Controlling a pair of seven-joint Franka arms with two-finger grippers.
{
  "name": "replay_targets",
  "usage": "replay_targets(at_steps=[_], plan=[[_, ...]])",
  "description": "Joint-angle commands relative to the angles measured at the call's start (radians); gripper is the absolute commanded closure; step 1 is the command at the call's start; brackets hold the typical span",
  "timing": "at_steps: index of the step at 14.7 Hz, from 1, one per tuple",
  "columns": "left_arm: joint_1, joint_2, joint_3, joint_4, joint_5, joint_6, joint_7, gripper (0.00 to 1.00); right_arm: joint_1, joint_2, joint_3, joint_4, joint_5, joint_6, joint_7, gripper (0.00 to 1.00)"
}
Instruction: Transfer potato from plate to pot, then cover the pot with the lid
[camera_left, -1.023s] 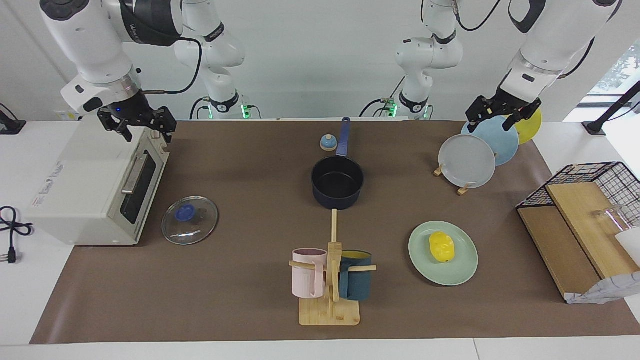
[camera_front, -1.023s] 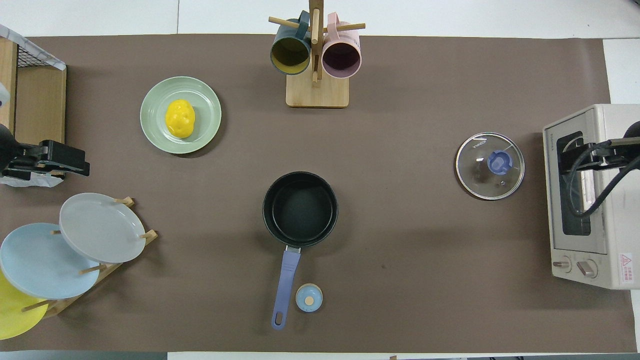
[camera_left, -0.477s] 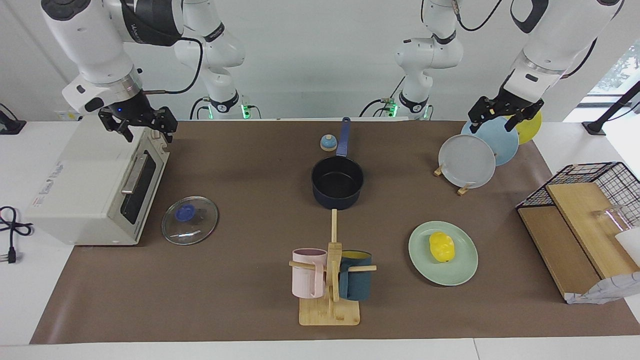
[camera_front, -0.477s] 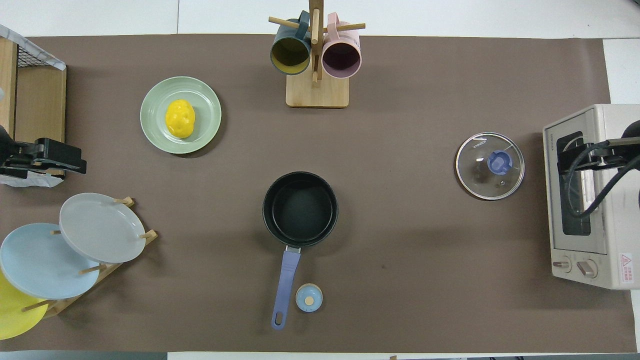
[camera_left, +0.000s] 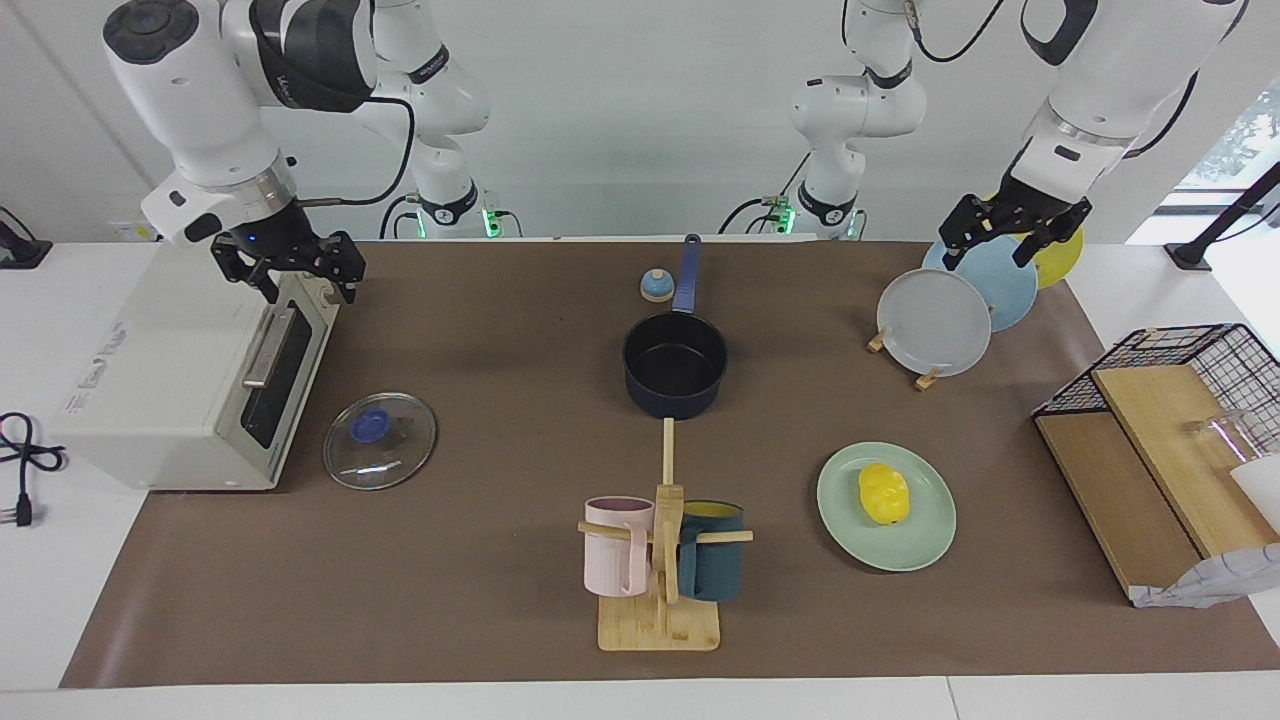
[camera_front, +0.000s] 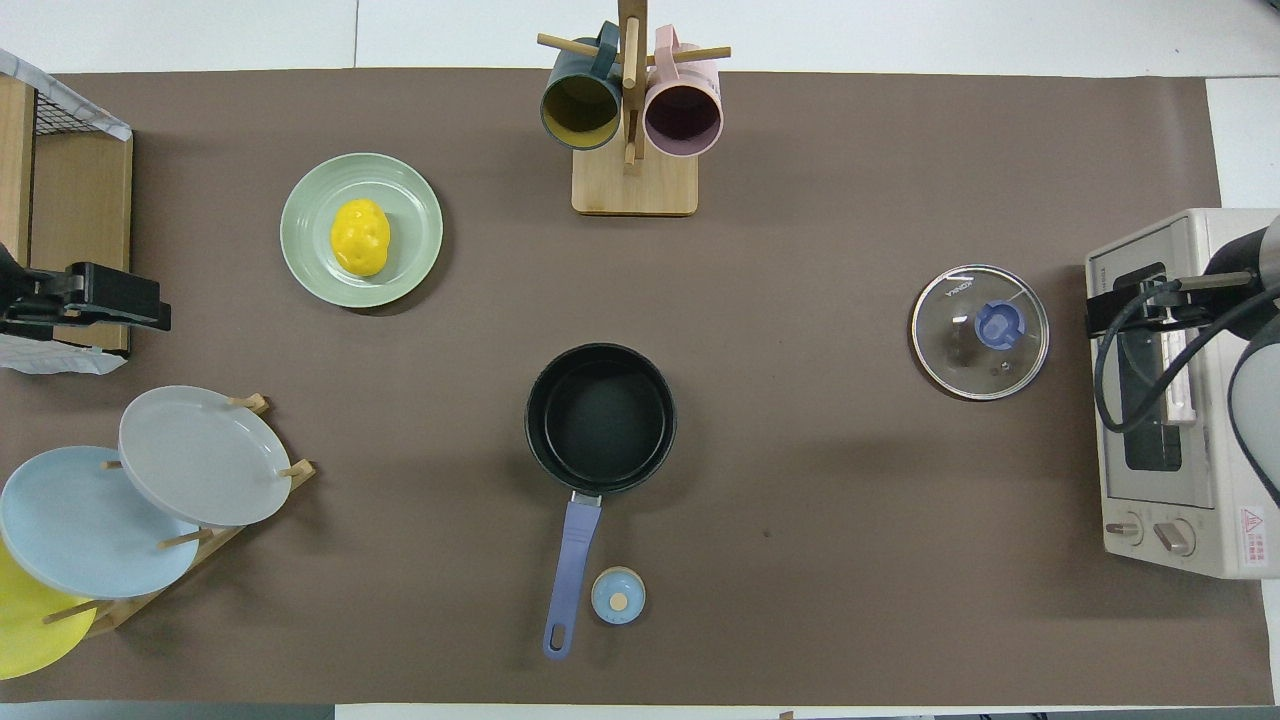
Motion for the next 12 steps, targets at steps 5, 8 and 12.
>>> replay_targets(at_steps=[5,8,12], plan=[[-0.004,0.21,-0.009,0.115,-0.005,0.065,0.002,0.0,-0.005,0.114,0.001,-0.154,0.019,0.271,-0.083,0.0],[-0.024,0.382,-0.024,0.242,-0.003,0.085,0.005,0.0,-0.01,0.167,0.001,-0.212,0.019,0.44,-0.16,0.0],[-0.041,0.538,-0.025,0.255,-0.003,0.246,0.016,0.0,-0.008,0.203,0.001,-0.329,0.019,0.612,-0.164,0.0]])
